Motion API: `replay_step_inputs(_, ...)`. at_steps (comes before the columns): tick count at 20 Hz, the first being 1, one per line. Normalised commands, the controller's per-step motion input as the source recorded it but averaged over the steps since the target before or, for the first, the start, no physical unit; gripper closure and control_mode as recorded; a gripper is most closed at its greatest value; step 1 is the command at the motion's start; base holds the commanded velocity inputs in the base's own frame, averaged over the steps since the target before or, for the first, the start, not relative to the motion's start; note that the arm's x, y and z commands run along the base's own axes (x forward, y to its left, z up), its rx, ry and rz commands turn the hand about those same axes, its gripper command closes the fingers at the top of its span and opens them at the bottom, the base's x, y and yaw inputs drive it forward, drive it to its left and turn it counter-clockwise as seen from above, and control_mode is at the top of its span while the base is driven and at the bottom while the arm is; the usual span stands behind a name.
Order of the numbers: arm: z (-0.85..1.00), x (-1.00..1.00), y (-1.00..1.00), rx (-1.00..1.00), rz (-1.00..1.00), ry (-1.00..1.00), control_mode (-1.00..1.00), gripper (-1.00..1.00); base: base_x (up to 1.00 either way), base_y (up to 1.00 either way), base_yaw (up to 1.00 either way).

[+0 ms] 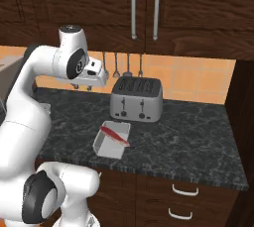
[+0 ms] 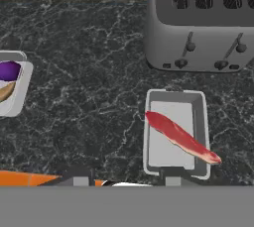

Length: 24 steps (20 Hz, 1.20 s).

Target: Take the meat container that has the steak and place it on the second highest rack of the freezer. Then take the vegetable container that has the eggplant and sweet potato and place it on the highest rack of the freezer.

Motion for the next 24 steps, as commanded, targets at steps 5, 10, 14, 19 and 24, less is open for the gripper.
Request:
replay_step_inputs(5, -0.11, -0.42, -0.08, 0.0, -0.03, 0.0, -1.0, -1.0, 0.0, 0.0, 0.0)
replay_step_inputs(10, -0.41, -0.15, -0.23, 0.03, -0.46, 0.02, -1.0, -1.0, 0.0, 0.0, 0.0)
replay_step_inputs(14, -0.47, 0.05, -0.51, 0.1, -0.6, 0.09, -1.0, -1.0, 0.0, 0.0, 0.0)
replay_step_inputs(19, -0.57, 0.12, -0.29, 0.2, -0.37, 0.16, -1.0, -1.0, 0.0, 0.0, 0.0)
replay_step_inputs(24, -0.6, 0.24, -0.21, 0.15, -0.23, 0.1, -1.0, -1.0, 0.0, 0.0, 0.0)
